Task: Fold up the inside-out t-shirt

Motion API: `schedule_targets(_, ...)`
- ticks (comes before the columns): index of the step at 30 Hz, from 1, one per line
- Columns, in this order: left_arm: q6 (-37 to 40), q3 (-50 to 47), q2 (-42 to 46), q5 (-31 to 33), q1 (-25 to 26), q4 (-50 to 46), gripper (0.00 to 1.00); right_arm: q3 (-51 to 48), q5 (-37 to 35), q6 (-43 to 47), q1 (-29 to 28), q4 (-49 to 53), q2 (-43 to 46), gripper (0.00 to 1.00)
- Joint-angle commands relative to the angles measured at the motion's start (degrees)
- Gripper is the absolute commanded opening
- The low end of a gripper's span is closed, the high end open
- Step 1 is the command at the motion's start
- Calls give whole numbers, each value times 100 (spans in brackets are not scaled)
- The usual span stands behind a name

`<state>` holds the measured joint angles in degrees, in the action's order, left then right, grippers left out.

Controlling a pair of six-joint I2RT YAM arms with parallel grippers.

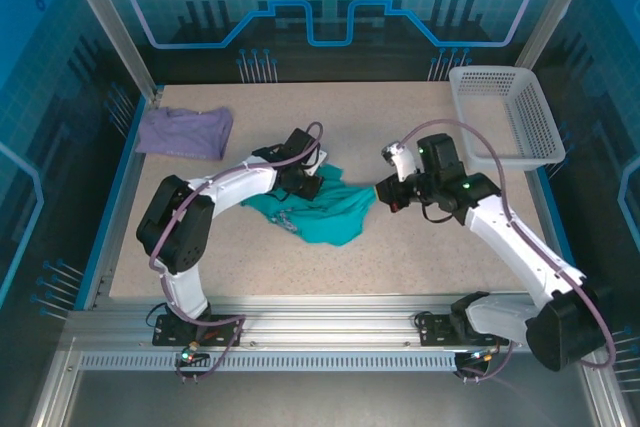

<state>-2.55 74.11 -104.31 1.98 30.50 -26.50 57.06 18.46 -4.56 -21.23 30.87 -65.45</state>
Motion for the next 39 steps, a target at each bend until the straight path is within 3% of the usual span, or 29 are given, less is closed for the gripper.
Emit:
schedule_targets(1, -363, 430, 192, 280, -304, -104, 0, 401, -226, 250, 271, 286, 502, 0)
schedule_targets(8, -1749, -38, 1099, -194, -1387, 739, 0, 547, -499, 306, 628, 149, 1311, 0)
schedule_targets(12, -2072, -368, 1425, -383, -1773, 1024, 0, 724, -490, 236, 735, 59, 1436, 0)
schedule_targets(19, -2106, -369, 1091, -611, -1925, 1038, 0, 505, 486, -693, 713, -806, 864, 0)
schedule_targets(22, -2149, -349, 859, -831, -1925, 1046, 0, 241, 187, -1033, 355, -1058, 189, 0)
schedule_targets(27, -2126, -433, 865, -919, -1925, 1068, 0, 195, -925, -523, -903, -1402, -837, 29)
schedule_targets(30, -2099, -483, 937, -912, -1925, 1060, 0, 372, -1202, -293, -1374, -1527, -1593, 36)
schedule_targets(39, -2023, -538, 1093, -945, -1925, 1009, 0, 1043, -2199, 453, -1955, -1353, -3156, 39)
